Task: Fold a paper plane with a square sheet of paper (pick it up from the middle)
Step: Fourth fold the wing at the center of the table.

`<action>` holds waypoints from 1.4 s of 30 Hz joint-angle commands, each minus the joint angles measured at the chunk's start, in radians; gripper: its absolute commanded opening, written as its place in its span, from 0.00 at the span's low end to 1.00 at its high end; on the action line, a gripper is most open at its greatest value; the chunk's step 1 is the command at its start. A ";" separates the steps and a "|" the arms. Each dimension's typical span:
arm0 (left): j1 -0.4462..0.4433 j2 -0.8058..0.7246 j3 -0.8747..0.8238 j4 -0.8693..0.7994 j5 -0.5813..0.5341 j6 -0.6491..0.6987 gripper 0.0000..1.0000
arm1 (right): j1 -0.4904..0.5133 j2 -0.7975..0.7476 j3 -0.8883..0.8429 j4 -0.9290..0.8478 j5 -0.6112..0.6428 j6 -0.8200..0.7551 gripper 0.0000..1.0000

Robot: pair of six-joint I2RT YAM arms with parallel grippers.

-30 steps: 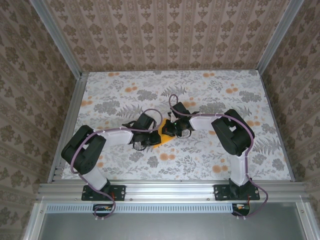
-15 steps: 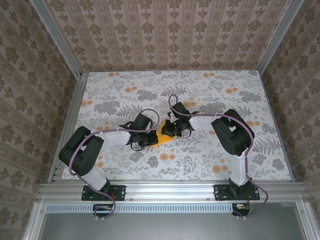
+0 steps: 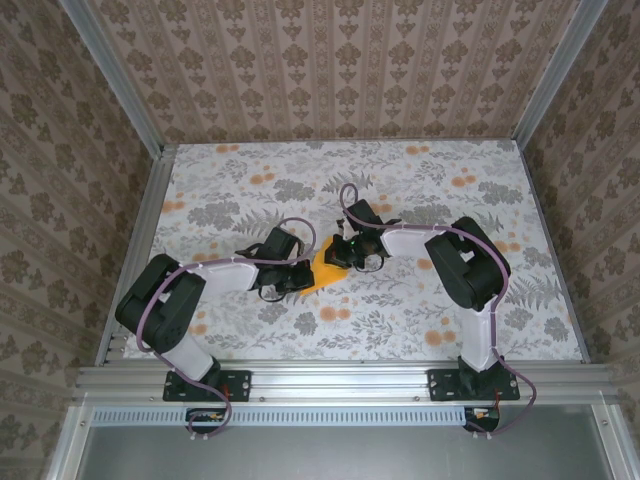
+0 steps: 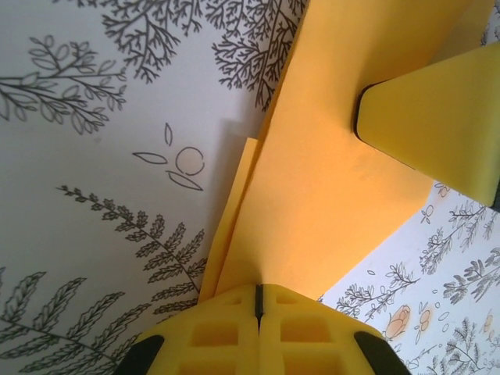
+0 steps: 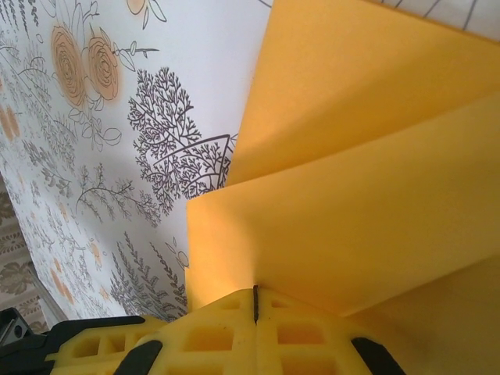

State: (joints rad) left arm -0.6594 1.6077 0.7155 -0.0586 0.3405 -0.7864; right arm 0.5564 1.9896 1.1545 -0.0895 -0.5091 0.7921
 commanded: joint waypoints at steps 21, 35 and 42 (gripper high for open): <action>0.015 0.111 0.096 0.006 -0.068 0.019 0.10 | -0.004 0.033 0.014 -0.031 0.017 0.003 0.02; 0.017 0.142 0.086 -0.110 -0.071 0.053 0.07 | -0.081 0.048 0.030 -0.009 0.028 -0.023 0.02; 0.017 0.155 0.081 -0.116 -0.054 0.067 0.06 | -0.148 0.091 0.074 -0.026 0.069 -0.050 0.02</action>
State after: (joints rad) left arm -0.6468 1.7130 0.8204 -0.0467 0.3008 -0.7517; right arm 0.4587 2.0434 1.2034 -0.0967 -0.5247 0.7723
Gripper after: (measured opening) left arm 0.065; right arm 0.048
